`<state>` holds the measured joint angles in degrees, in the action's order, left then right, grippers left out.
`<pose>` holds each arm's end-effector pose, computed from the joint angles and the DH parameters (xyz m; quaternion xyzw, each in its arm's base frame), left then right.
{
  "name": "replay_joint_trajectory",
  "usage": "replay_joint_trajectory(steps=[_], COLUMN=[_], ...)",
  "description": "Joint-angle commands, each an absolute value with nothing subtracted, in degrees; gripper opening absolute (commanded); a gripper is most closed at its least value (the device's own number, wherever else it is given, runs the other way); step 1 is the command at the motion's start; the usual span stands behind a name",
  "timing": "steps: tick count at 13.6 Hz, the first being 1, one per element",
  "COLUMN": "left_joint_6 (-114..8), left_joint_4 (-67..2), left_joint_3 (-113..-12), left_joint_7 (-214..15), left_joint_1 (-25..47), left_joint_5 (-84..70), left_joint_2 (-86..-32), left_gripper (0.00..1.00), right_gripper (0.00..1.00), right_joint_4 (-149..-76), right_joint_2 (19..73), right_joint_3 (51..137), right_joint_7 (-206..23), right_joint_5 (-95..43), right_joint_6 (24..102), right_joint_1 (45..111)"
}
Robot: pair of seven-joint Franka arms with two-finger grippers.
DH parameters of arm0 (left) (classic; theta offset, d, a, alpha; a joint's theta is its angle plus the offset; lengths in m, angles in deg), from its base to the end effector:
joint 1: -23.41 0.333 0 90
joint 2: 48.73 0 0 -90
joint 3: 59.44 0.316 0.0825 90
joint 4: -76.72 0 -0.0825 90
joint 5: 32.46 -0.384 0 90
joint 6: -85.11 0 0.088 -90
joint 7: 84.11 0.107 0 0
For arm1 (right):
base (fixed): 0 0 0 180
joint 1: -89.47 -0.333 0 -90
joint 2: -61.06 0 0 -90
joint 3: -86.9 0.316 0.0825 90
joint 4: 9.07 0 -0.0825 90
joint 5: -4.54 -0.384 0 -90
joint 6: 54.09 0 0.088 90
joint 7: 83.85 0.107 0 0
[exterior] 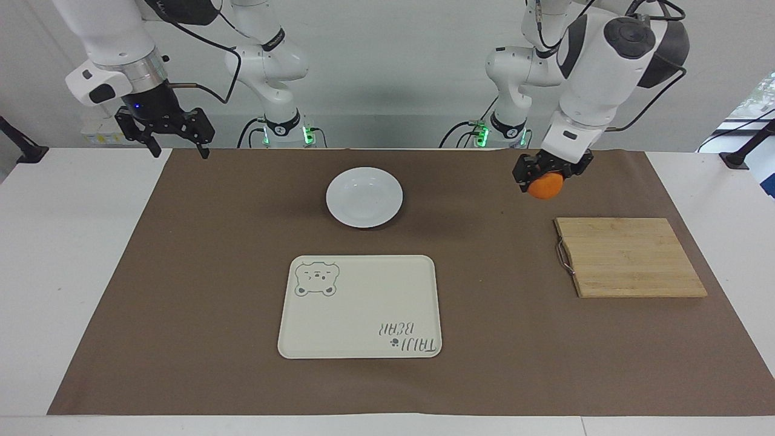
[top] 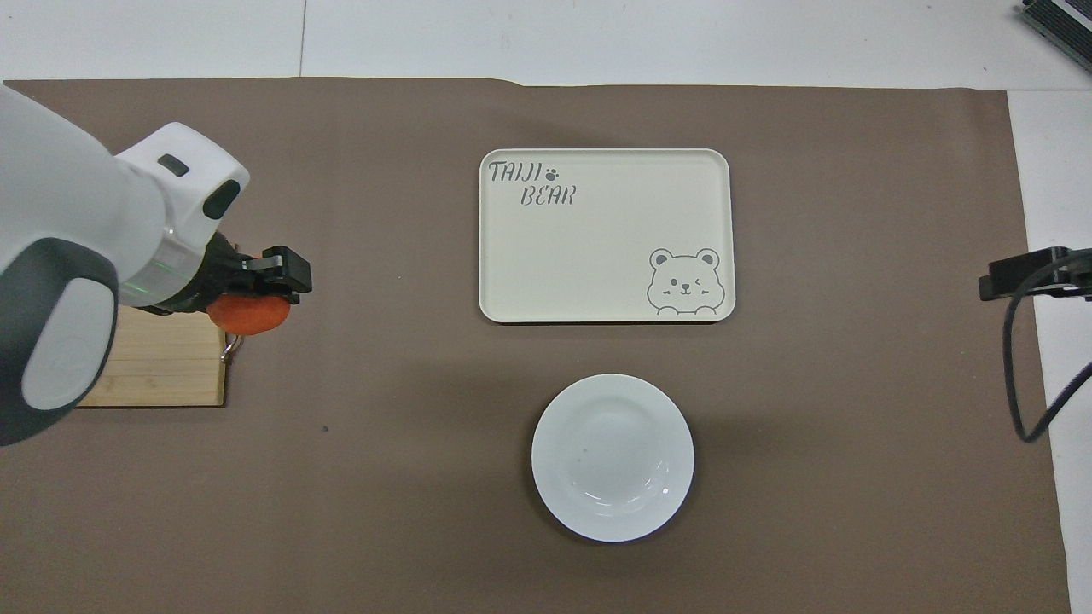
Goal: Place orange and plate with both arms
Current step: 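Carry the orange with the left gripper and place it on the plate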
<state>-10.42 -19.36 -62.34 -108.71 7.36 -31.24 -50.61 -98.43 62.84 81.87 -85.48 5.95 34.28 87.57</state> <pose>0.5366 -0.1860 0.5641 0.9984 0.0505 -0.0239 0.0027 0.5413 -0.0331 0.6442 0.9998 -0.0135 0.0064 0.0112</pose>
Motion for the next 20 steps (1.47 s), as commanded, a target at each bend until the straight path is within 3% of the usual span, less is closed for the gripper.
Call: replay_joint_trajectory(steps=[1, 5, 13, 20], left_joint_6=[-13.66, -21.04, -35.97, -43.73], left_joint_4=[-22.32, -27.42, -30.32, -34.55], left_joint_3=[-61.37, -61.28, -61.37, -61.37], left_joint_7=[-114.75, -123.29, -141.56, -147.21], left_joint_1=[1.64, -6.19, -20.08, -26.94], left_joint_5=[-31.40, -31.40, -31.84, -31.84], left_joint_2=[-49.78, -50.48, -58.83, -61.55], left_gripper=[0.00, 0.00, 0.00, 0.00], right_gripper=[1.00, 1.00, 1.00, 1.00], right_joint_4=[-98.19, -98.19, -98.11, -98.11], right_joint_2=[63.08, 63.08, 63.08, 63.08], right_joint_3=[82.24, 82.24, 82.24, 82.24], right_joint_7=[-84.64, -84.64, -84.64, -84.64], right_joint_5=[6.20, 6.20, 6.20, 6.20], right_joint_6=[33.62, 33.62, 33.62, 33.62], right_joint_1=[87.89, 87.89, 87.89, 87.89])
